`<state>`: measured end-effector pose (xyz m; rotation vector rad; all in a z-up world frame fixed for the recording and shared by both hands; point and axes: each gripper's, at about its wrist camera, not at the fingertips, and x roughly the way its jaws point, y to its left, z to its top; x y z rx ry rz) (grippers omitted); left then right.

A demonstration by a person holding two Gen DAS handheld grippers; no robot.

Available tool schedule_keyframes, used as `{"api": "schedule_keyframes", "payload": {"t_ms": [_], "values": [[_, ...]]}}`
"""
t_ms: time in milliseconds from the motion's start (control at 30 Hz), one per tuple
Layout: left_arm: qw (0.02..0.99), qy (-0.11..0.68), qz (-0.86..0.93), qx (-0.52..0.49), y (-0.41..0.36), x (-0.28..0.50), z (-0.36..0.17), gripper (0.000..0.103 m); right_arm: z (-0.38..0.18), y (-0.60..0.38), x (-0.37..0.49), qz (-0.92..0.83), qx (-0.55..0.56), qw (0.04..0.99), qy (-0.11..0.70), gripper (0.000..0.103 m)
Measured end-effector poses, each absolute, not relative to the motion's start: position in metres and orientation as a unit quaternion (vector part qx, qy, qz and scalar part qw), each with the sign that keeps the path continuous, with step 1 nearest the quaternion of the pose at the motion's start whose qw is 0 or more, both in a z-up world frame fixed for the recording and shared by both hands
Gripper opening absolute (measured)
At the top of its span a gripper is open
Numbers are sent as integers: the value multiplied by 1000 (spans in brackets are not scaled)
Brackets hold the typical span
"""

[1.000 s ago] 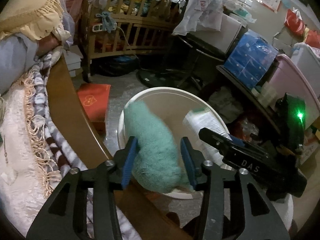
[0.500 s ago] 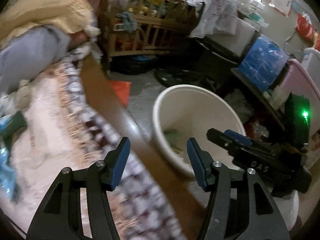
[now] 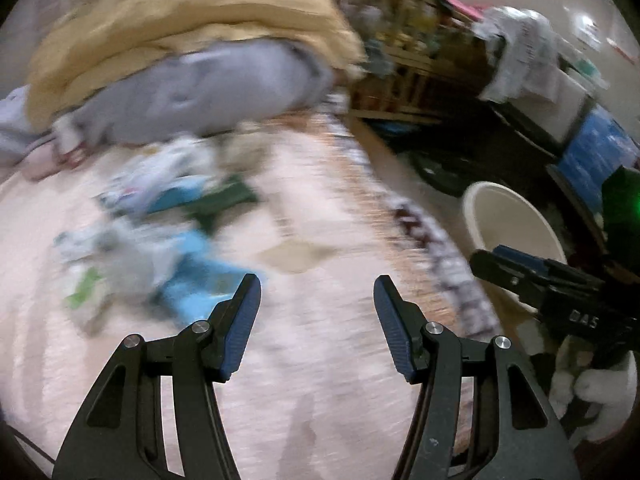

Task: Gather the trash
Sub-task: 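Move both open tools back to the trash pile on the bed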

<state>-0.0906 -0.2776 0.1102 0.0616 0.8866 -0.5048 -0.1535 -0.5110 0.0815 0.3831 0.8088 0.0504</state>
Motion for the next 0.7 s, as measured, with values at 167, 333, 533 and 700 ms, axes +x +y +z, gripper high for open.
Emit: {"api": "schedule_keyframes", "payload": {"t_ms": [167, 333, 533, 700], "values": [[883, 438, -168, 3, -195, -74, 103, 57, 80, -448, -125, 108, 161, 891, 409, 67], [882, 460, -93, -40, -124, -53, 83, 58, 78, -384, -94, 170, 112, 885, 419, 67], [872, 475, -55, -100, -65, -45, 65, 58, 76, -314, -41, 244, 61, 870, 424, 67], [868, 481, -49, -115, -43, -47, 60, 58, 51, -258, 17, 264, -5, 846, 464, 68]]}}
